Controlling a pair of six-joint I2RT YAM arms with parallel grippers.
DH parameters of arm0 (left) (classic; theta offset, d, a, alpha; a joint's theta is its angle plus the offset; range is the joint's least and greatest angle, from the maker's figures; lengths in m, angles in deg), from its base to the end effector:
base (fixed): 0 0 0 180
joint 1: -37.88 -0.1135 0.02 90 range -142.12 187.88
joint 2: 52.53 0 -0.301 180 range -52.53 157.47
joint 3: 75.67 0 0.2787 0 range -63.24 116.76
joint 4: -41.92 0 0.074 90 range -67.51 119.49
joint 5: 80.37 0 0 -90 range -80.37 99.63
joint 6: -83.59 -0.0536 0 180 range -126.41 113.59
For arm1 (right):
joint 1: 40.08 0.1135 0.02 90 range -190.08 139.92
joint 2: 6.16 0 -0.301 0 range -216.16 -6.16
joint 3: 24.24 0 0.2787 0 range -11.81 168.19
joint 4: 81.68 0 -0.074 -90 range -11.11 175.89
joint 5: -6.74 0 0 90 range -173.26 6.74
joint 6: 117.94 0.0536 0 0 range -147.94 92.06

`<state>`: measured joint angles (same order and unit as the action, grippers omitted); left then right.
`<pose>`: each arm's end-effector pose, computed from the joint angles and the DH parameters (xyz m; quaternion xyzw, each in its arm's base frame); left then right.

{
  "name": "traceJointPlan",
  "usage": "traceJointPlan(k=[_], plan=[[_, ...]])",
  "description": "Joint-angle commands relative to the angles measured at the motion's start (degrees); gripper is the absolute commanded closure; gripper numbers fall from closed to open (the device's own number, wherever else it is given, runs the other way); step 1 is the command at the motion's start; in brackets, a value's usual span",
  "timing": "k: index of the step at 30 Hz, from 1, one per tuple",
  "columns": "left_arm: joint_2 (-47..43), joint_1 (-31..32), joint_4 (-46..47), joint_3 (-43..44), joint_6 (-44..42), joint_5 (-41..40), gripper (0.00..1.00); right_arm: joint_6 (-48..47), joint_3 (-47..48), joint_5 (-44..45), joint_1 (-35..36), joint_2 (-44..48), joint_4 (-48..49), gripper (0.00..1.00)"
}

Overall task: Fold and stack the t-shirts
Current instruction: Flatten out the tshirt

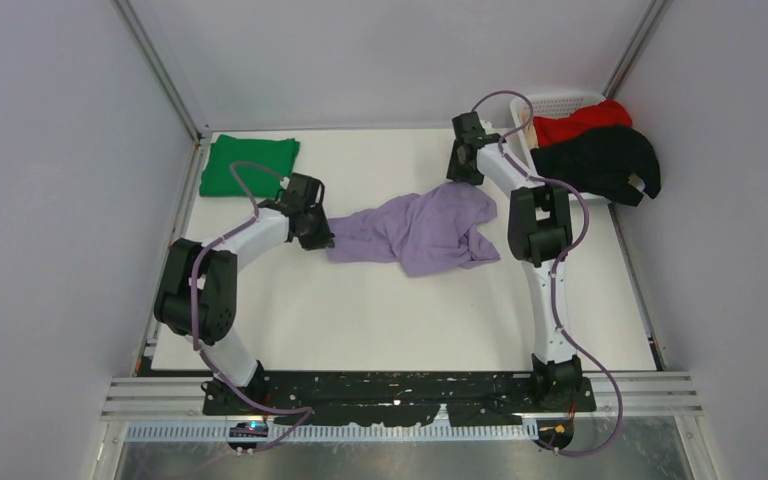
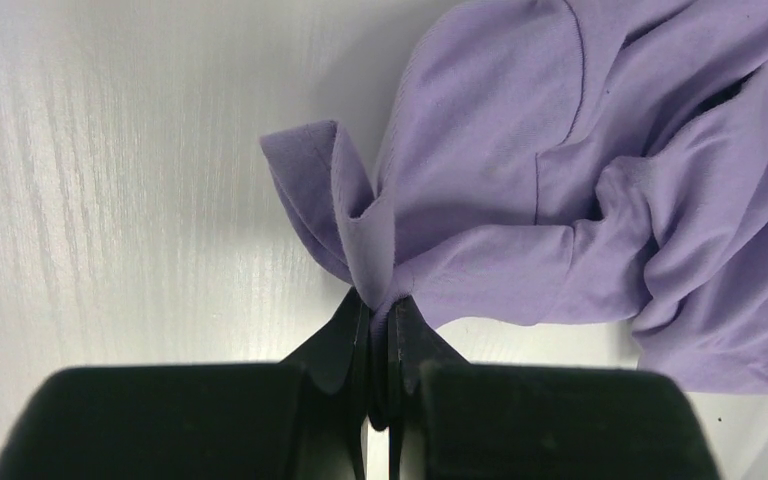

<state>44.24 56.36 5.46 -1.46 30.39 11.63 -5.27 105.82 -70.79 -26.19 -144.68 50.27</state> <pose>0.3584 -0.1218 0.1961 -0.1488 0.9520 -0.1388 0.2288 0.5764 0.1306 0.1665 0.1041 0.9467 -0.0089 0.3046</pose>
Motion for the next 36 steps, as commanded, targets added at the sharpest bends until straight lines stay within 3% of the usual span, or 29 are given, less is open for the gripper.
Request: traceJointPlan(k=[1, 4, 9, 16, 24, 29, 36], plan=[[-2.6, -0.2, 0.2, -0.6, -1.4, -1.4, 1.00, 1.6, 0.8, 1.3, 2.3, -2.0, -4.9, 0.53], [-2.6, -0.2, -0.4, -0.7, -1.5, -3.0, 1.00, 2.1, 0.6, 0.9, 3.0, -2.0, -5.3, 0.60], [-3.6, -0.2, -0.1, -1.7, -2.0, -3.8, 1.00, 2.0, -0.4, -0.5, 3.9, -1.0, -1.6, 0.92], [-8.3, -0.2, -1.9, -0.5, -3.7, -9.2, 1.00, -3.7, -5.3, 4.3, 4.9, 8.9, 9.4, 0.95], [-20.4, -0.2, -2.9, 1.8, -6.7, -15.7, 1.00, -11.4, -23.3, 12.8, 5.8, 33.6, 29.3, 0.95], [-30.2, -0.2, -3.6, 4.4, -8.8, -19.9, 1.00, -16.0, -32.5, 11.7, 5.7, 50.6, 35.0, 0.95], [-46.7, -0.2, 1.9, 7.1, -11.6, -21.7, 1.00, -18.9, -38.1, 4.5, 5.7, 70.5, 40.4, 0.95]])
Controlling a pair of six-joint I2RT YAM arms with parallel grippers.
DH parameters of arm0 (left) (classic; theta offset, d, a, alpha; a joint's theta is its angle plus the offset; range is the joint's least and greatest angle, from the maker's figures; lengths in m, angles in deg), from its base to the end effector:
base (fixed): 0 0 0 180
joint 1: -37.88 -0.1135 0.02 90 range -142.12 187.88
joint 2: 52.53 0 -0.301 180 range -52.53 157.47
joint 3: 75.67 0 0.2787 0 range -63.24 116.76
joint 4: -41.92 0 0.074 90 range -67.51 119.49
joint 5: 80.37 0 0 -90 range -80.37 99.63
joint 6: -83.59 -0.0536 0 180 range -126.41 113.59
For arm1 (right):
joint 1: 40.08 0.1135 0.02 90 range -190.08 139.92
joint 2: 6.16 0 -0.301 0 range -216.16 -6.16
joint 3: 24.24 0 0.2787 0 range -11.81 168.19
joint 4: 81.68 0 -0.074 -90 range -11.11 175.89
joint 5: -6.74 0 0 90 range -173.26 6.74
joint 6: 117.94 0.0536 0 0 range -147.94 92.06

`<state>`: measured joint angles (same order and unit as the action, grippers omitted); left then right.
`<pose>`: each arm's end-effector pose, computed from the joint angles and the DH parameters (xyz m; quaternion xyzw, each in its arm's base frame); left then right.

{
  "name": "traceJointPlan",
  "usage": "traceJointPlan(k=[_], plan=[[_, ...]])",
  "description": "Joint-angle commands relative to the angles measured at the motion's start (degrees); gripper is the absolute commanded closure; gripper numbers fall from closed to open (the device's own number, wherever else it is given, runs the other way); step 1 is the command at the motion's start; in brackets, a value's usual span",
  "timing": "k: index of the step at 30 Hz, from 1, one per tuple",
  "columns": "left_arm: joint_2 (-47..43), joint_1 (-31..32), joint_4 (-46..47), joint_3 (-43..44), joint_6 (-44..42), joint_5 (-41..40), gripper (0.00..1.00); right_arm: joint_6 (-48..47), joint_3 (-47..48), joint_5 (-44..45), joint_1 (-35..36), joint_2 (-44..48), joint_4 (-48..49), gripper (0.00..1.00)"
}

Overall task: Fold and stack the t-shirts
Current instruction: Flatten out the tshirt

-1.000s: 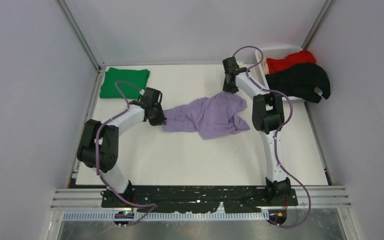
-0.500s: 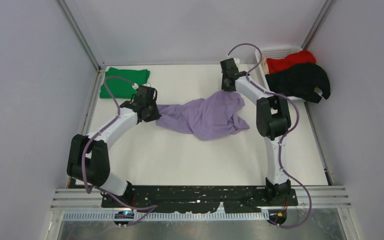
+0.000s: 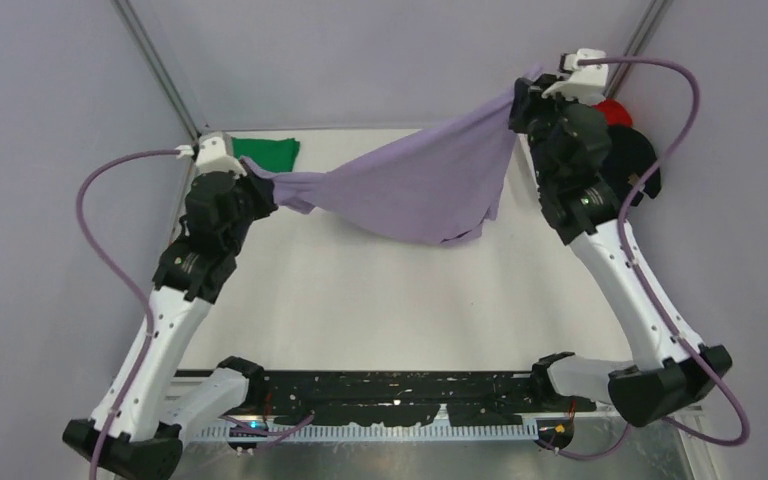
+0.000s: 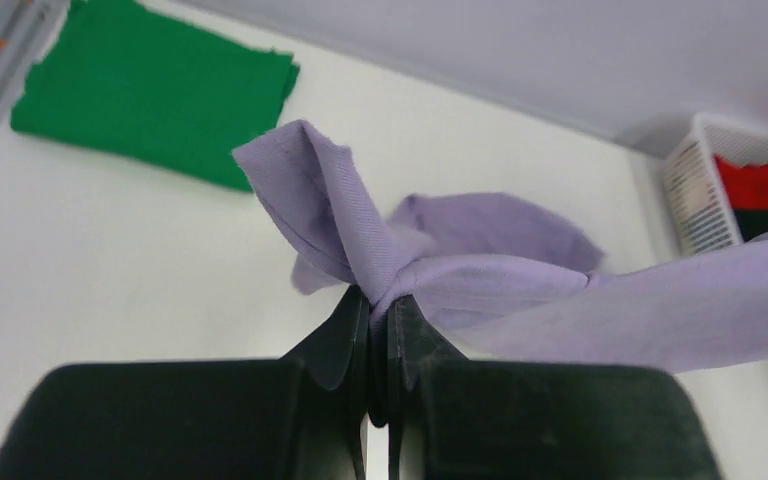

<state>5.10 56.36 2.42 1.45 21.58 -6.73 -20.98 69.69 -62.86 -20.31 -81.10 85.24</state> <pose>0.2319 -0.0616 0.4178 -0.1485 0.8013 -0.1168 0.5676 0.3158 0.0937 0.5076 0.0572 0.6697 0.0536 0.7385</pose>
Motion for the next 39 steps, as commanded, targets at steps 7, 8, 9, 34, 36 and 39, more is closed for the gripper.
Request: traceJointPlan(k=[7, 8, 9, 34, 36, 39], plan=[[-17.0, -0.2, 5.4, 14.1, -7.9, -1.1, 1.00, -4.2, 2.4, -9.4, -0.1, 20.8, 1.4, 0.95], [-17.8, -0.2, 5.3, 16.0, -8.7, -0.3, 1.00, -4.0, 3.1, -10.3, -0.2, 21.8, 1.3, 0.95], [-18.5, -0.2, 5.2, 17.7, -9.3, 0.5, 1.00, -3.4, 3.5, -12.0, -0.2, 24.0, 1.1, 0.95], [-14.4, -0.2, 8.5, 32.9, -17.9, 8.2, 1.00, 0.4, 6.0, -12.8, -0.2, 37.3, -10.8, 0.95], [-11.5, -0.2, 10.4, 29.1, -18.5, 4.9, 1.00, -0.7, 2.0, -7.4, -0.1, 36.4, -8.8, 0.95], [-5.2, -0.2, 12.8, 23.2, -19.3, 1.0, 0.98, -3.0, -7.1, 2.1, -0.2, 33.6, -4.0, 0.95]])
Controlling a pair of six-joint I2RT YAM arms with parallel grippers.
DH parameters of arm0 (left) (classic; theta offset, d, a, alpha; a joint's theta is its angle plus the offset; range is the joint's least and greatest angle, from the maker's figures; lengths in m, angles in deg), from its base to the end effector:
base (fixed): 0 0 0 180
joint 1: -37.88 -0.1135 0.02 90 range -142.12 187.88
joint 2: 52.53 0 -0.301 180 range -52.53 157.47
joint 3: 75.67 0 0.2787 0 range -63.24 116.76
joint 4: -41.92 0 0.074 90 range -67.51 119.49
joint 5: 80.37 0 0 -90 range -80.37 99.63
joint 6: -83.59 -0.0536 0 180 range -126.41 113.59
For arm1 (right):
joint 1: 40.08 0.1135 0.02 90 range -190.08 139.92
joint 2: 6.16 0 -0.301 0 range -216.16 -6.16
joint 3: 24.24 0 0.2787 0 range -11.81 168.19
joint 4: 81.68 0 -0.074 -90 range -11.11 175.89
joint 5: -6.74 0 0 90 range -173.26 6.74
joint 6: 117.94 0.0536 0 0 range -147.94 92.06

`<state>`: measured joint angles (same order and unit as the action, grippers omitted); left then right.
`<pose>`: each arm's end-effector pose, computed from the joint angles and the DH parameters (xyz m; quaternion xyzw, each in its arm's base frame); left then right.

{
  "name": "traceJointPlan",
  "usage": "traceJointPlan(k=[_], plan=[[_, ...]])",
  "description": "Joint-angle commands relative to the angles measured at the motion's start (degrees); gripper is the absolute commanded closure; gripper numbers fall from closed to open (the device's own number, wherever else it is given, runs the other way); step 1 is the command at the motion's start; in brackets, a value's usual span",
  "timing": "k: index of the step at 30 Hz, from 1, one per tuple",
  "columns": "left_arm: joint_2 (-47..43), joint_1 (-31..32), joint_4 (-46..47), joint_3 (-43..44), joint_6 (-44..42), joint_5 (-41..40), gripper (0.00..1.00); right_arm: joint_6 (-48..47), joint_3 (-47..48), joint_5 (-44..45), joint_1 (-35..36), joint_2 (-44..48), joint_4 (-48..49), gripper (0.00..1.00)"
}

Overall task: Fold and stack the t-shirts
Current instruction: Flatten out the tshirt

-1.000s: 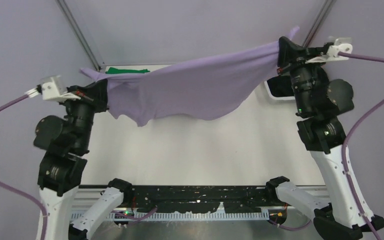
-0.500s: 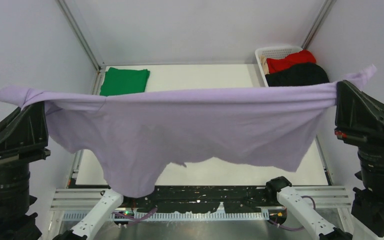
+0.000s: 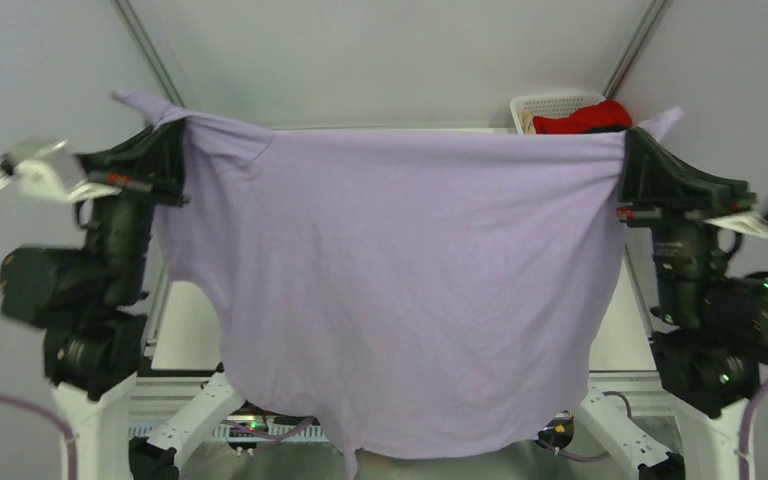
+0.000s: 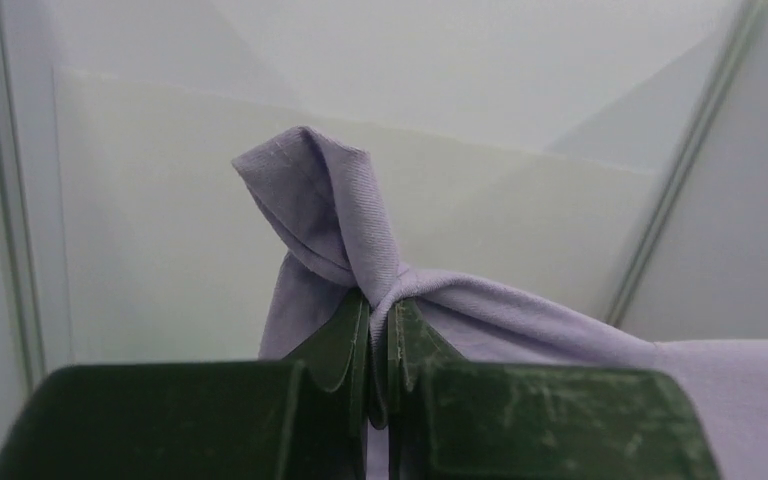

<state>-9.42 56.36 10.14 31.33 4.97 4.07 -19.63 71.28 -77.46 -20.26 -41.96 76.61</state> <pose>0.0308 -0.0048 0.6372 -0.0124 0.4851 -0.2025 0.8506 0.0176 0.0006 0.6087 0.0014 0.4401 0.1966 0.8762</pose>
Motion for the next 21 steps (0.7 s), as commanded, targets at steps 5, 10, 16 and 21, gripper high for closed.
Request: traceJointPlan(k=[5, 10, 16, 21], plan=[[29.1, -0.3, 5.1, -12.5, -2.2, -13.9, 0.92, -5.2, -22.9, 28.6, -0.5, -15.7, 12.3, 0.93], [55.1, -0.6, -5.0, -4.0, 3.0, -9.6, 0.65, 0.7, -29.1, 25.6, -4.1, -35.5, 18.9, 0.88], [74.8, -0.7, -19.5, 13.7, 7.7, -8.4, 0.00, 8.0, -21.1, 14.3, -9.4, -57.7, 13.7, 0.23], [71.7, -0.7, -17.9, 11.0, 8.0, -9.0, 0.01, 7.7, -14.7, 12.0, -9.4, -60.8, 8.3, 0.00]])
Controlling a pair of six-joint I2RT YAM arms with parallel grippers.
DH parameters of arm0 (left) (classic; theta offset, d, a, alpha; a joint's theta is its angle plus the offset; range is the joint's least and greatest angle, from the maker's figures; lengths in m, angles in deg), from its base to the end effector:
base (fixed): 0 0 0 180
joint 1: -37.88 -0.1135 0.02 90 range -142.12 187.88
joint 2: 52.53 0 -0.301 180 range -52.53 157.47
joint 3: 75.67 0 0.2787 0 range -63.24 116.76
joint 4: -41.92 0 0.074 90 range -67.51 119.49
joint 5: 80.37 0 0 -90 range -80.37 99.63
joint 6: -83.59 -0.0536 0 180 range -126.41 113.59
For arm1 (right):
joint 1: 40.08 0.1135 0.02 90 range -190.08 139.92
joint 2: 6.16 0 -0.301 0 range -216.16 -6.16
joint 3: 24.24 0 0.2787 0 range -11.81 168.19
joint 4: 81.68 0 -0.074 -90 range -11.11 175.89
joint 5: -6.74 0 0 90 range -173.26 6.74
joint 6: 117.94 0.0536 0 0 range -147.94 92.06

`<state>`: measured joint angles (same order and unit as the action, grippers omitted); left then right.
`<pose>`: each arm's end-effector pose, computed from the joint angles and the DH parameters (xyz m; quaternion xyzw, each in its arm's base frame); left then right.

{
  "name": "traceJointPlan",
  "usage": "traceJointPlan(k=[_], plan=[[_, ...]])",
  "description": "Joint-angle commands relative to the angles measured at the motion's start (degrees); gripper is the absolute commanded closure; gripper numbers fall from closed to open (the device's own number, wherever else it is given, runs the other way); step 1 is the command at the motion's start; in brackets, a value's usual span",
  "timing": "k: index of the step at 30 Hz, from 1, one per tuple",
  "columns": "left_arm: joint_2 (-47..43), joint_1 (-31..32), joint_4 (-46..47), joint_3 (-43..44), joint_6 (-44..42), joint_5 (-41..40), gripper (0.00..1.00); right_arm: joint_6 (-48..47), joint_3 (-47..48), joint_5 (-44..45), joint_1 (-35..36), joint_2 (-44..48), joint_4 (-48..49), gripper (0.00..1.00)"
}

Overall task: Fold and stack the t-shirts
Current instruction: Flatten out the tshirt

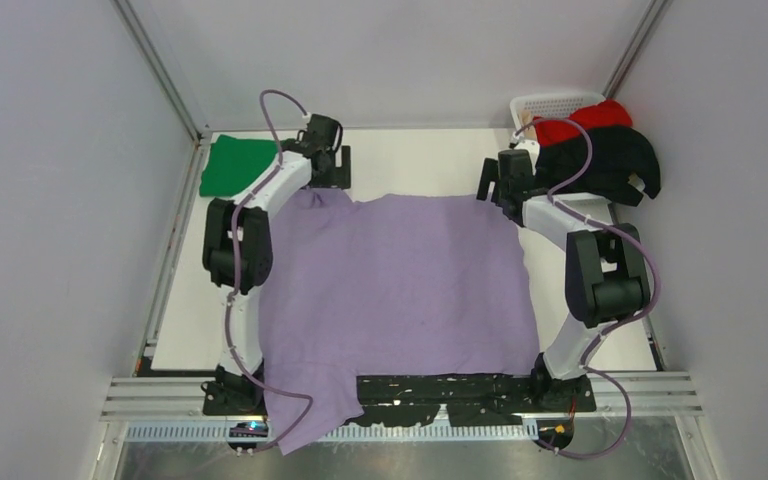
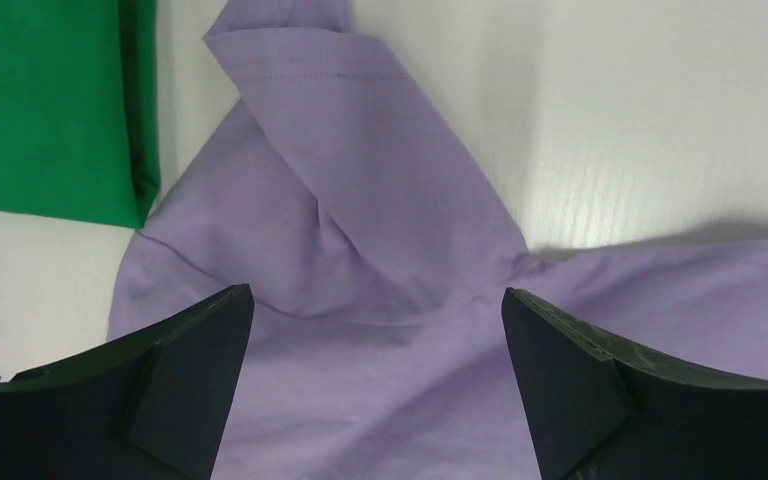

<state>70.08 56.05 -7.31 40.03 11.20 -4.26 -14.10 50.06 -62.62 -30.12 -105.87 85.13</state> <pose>0.5067 -0.1528 0.2289 -0.0306 0.9498 0.0213 0.3106 0.4165 0.0540 0.2131 0.1077 0.8834 -0.0700 0.4508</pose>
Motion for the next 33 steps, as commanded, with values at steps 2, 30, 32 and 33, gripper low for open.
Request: traceJointPlan(k=[2, 30, 32, 33], plan=[[-10.8, -0.4, 0.2, -0.8, 2.9, -0.4, 0.00, 2.6, 6.7, -4.5, 0.4, 4.3, -1.7, 0.04], [-0.4, -2.1, 8.8, -3.9, 29.6, 3.3, 0.00, 8.0, -11.5, -28.0, 3.1, 10.6, -3.0, 0.04], [1.5, -2.1, 9.8, -2.3, 31.0, 3.1, 0.00, 7.8, -11.4, -28.2, 2.7, 10.5, -3.2, 0.05], [2.5, -2.2, 10.4, -1.2, 31.2, 3.6, 0.00, 7.6, -11.3, -28.2, 2.5, 10.5, -3.4, 0.05]])
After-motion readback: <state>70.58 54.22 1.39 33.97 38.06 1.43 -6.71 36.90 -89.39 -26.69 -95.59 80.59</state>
